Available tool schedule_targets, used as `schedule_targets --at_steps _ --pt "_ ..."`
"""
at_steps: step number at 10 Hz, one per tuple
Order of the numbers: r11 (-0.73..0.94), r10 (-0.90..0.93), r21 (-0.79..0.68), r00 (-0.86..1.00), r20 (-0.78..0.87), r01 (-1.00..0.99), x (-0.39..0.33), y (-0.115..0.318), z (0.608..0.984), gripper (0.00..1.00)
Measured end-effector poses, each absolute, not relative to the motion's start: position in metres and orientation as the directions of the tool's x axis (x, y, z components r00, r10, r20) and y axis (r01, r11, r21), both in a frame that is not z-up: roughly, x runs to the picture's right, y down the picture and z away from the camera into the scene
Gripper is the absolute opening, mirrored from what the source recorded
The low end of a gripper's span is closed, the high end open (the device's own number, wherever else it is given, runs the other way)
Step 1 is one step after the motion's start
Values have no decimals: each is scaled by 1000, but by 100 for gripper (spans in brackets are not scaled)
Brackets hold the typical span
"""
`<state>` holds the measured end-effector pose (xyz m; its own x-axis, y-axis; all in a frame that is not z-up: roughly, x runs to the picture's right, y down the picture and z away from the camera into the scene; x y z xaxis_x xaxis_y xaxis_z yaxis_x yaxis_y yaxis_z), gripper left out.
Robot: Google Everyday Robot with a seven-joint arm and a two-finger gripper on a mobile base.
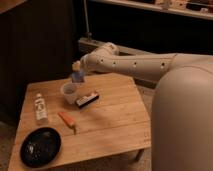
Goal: Place the white sponge in the ceramic cup
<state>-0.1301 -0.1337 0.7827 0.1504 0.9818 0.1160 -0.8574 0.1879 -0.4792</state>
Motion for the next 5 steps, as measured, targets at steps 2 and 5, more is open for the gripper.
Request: schedule_targets --at_steps 2,5 --pt "185 982 -480 148 115 -857 -130 -134 782 0" --pt "185 982 -479 148 115 -858 -129 -134 783 0"
